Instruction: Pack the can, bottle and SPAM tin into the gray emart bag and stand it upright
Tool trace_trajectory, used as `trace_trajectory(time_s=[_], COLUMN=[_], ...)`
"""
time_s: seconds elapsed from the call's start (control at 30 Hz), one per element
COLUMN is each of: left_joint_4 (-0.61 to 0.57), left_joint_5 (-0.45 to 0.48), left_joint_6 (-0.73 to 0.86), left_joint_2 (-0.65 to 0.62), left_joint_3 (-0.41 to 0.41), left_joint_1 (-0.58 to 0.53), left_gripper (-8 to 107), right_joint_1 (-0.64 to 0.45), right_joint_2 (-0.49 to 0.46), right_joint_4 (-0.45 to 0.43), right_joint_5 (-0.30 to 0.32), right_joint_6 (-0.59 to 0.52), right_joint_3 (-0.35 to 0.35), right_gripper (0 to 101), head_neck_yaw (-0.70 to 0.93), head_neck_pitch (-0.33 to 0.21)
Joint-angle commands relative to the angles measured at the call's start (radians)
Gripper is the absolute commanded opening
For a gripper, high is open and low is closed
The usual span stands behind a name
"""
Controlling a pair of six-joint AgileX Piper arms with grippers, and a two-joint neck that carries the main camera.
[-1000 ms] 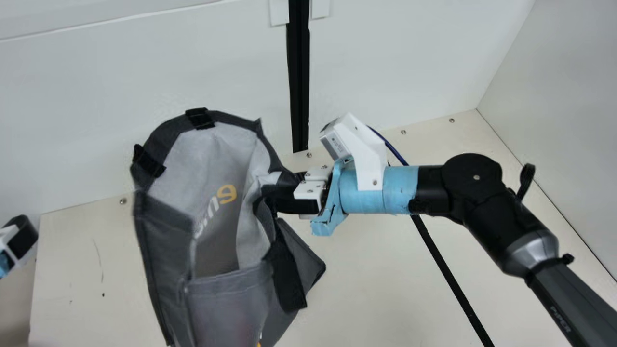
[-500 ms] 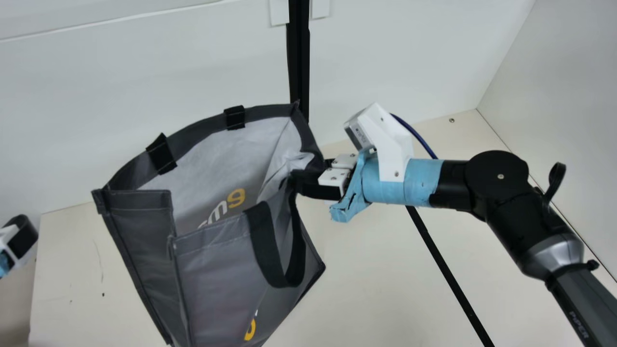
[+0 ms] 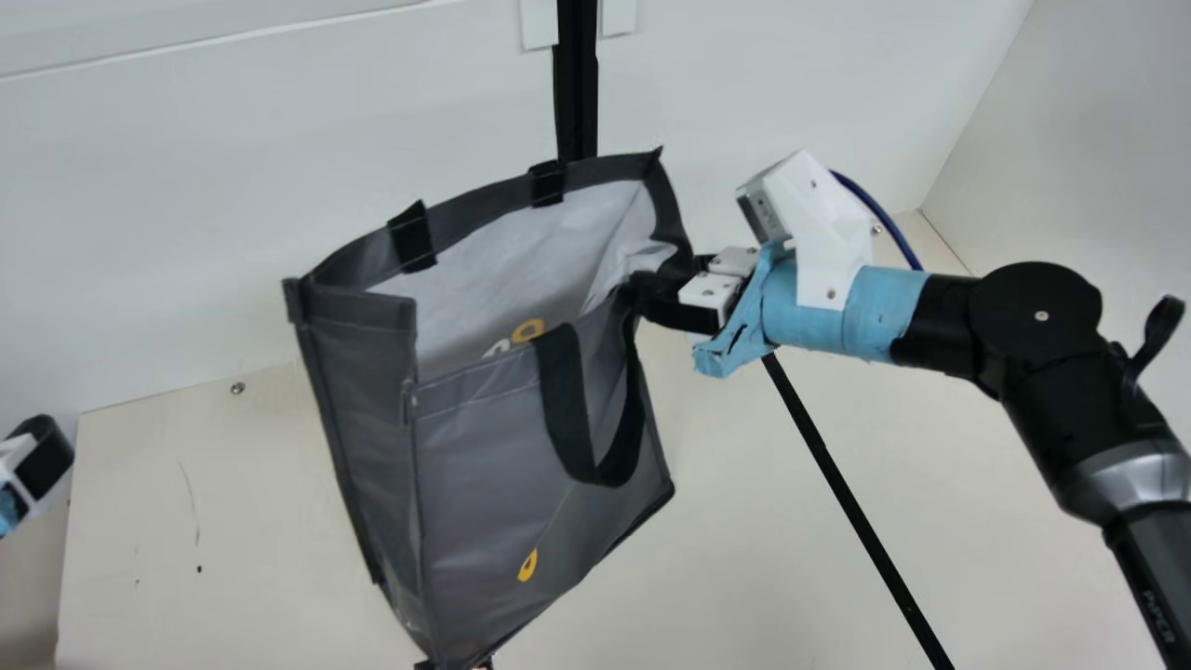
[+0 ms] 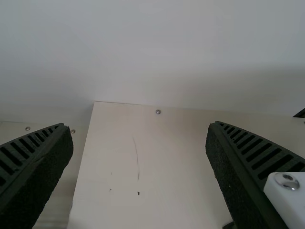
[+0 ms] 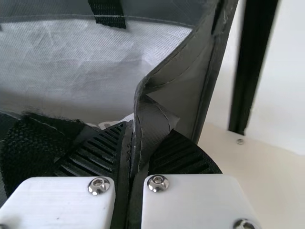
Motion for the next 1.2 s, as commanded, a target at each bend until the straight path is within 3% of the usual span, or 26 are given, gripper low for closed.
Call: trace_trajectory(time_s=[0.0, 0.43, 1.17], left_joint_4=[0.0, 0.0, 0.0], left_joint_5=[0.0, 0.0, 0.0], left_joint_6=[0.0, 0.0, 0.0], left_joint_2=[0.0, 0.0, 0.0], left_joint_3=[0.0, 0.0, 0.0], left_joint_1=[0.0, 0.0, 0.0], left_gripper=[90, 90, 90], right_joint_1=[-0.025, -0.199, -0.506], right_joint_2=[0.002, 0.029, 0.156], right_joint_4=[-0.003, -0.062, -0.184], right_joint_5=[0.005, 0.05, 0.104], right_joint_6=[-0.004, -0.014, -0.019], right_joint_3=[-0.013, -0.123, -0.376], right_gripper=[0, 0, 0], head_neck_yaw=[-0.002, -0.002, -0.002], head_neck_pitch=[-0.021, -0.021, -0.021])
